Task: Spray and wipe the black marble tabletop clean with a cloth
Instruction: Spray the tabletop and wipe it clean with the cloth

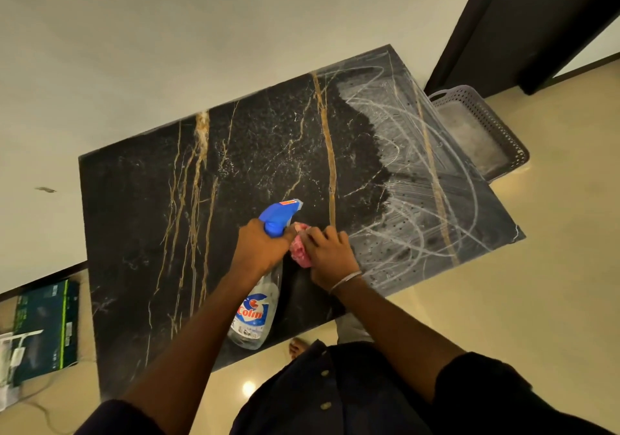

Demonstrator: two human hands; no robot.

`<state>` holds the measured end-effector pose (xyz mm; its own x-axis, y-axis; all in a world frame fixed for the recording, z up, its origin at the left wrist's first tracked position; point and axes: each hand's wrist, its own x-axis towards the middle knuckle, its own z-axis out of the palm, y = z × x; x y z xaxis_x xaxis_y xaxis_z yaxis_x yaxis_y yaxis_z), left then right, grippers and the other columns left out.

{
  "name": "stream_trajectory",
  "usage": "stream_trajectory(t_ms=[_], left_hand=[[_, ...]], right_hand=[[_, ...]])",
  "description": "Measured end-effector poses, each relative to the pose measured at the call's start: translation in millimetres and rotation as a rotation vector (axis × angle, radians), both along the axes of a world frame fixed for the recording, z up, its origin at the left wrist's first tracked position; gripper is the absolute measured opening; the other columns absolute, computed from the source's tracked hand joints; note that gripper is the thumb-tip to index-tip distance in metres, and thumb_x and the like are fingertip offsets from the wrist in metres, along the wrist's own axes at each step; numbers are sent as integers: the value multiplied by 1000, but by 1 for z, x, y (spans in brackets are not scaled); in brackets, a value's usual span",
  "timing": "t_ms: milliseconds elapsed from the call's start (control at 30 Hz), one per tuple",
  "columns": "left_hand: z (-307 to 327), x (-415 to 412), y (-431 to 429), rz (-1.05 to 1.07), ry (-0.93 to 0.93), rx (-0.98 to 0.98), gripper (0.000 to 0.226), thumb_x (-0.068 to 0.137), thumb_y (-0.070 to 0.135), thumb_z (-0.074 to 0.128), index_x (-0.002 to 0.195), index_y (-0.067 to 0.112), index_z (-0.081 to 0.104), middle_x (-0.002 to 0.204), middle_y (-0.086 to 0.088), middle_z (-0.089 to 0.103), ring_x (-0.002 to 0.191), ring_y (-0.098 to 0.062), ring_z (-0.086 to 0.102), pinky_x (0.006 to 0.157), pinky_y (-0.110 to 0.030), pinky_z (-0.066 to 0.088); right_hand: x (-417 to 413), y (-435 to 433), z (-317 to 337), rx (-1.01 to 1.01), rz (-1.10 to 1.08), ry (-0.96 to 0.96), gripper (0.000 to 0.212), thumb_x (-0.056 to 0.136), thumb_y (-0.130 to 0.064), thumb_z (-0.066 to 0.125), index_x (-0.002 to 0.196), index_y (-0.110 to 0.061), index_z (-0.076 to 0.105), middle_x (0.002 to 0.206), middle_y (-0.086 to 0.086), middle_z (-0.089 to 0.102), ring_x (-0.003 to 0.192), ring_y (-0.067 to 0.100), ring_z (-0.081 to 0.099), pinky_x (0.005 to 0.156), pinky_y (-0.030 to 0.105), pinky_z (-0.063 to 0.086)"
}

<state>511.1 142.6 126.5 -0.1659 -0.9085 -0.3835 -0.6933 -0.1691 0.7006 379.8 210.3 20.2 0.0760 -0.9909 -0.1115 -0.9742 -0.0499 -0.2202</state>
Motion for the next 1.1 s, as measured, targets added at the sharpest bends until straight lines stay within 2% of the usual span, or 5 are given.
stream_trajectory(t_ms=[200, 333, 667, 900, 1100], left_hand=[[2, 0, 2, -30, 68, -18, 16, 85, 33, 68, 84, 20, 58, 74, -2, 62, 67, -11, 58, 63, -17, 45], [1, 2, 4, -32, 76, -8, 16, 85, 33, 68, 85, 19, 58, 76, -5, 63, 67, -12, 58, 63, -18, 45], [-3, 11, 14, -44, 40, -38, 17, 84, 30, 69, 86, 15, 60, 75, -10, 63, 66, -15, 56, 63, -21, 46], [-4, 17, 21, -41, 56, -25, 15, 85, 30, 68, 88, 19, 58, 74, 0, 59, 65, -9, 56, 62, -15, 43], [-8, 17, 34, -30, 49, 1, 18, 84, 32, 69, 88, 18, 58, 72, 0, 59, 65, -10, 56, 62, -16, 43]], right_hand=[[-97, -7, 11, 79, -370, 69, 74, 71, -23, 68, 140, -13, 43, 127, 9, 46, 111, 34, 43, 89, 44, 40], [-87, -2, 11, 68, -476, 58, 74, 74, -24, 65, 142, -12, 39, 130, 9, 43, 115, 34, 40, 93, 44, 38], [0, 23, -4, -28, 4, 8, 68, 64, -27, 72, 128, -14, 53, 118, 6, 53, 95, 31, 50, 77, 43, 45], [-99, 33, -2, -13, -386, 99, 74, 65, -24, 71, 133, -7, 49, 117, 14, 51, 102, 36, 46, 85, 47, 43], [-38, 54, -6, -21, -416, 26, 69, 66, -27, 72, 130, -10, 51, 115, 11, 52, 99, 32, 48, 83, 44, 42]])
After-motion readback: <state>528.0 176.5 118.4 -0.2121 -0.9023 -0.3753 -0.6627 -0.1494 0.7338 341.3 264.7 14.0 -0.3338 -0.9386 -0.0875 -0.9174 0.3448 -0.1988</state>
